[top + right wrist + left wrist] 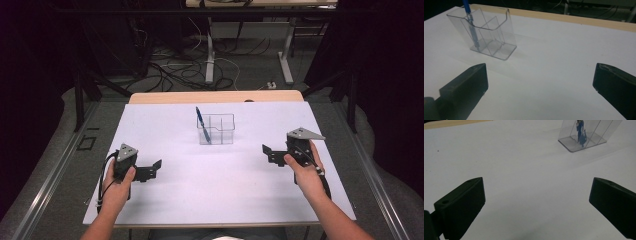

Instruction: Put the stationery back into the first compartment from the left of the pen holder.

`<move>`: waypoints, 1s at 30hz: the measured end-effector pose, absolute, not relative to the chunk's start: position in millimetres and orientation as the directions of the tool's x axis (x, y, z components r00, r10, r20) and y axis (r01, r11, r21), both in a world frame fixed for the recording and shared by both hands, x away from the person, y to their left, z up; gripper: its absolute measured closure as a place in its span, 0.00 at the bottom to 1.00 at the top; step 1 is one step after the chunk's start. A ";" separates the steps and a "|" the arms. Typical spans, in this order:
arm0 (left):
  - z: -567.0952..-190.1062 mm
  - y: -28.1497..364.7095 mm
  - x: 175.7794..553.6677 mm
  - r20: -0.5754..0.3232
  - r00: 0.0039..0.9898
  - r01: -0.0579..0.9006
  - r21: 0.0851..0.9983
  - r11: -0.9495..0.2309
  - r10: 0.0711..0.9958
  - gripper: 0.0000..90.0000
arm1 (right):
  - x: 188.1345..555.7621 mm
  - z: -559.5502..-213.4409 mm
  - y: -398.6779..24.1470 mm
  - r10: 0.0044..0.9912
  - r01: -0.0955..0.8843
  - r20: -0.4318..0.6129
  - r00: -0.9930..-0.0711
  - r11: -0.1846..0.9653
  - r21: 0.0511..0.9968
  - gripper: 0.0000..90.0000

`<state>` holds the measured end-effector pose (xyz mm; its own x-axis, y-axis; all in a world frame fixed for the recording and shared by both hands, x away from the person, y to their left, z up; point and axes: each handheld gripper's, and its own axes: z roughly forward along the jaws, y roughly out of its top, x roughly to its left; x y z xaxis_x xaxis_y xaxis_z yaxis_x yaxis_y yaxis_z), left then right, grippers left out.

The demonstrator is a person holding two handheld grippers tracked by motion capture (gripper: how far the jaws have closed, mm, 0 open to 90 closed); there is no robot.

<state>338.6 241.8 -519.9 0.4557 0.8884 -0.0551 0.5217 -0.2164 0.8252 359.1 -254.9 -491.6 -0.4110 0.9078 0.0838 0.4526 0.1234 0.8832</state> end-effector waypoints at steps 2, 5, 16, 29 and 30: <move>-519.8 241.7 338.6 -0.055 0.456 0.522 0.825 -0.217 0.888 0.00 | 356.7 -496.7 -260.2 0.916 0.457 0.078 -0.393 0.121 0.881 0.00; -519.9 241.6 338.6 -0.054 0.457 0.522 0.825 -0.218 0.888 0.00 | 354.4 -504.5 -268.8 0.926 0.466 0.082 -0.368 0.107 0.878 0.00; -520.3 241.9 339.0 -0.052 0.458 0.523 0.823 -0.221 0.888 0.00 | 352.7 -522.7 -292.2 0.948 0.478 0.059 -0.312 0.103 0.872 0.00; -520.3 241.9 339.0 -0.054 0.458 0.522 0.824 -0.220 0.887 0.00 | 354.2 -536.2 -306.4 0.961 0.506 0.059 -0.272 0.091 0.858 0.00; -520.3 242.1 339.0 -0.052 0.458 0.522 0.823 -0.221 0.887 0.00 | 354.0 -537.4 -306.3 0.962 0.513 0.068 -0.264 0.080 0.854 0.00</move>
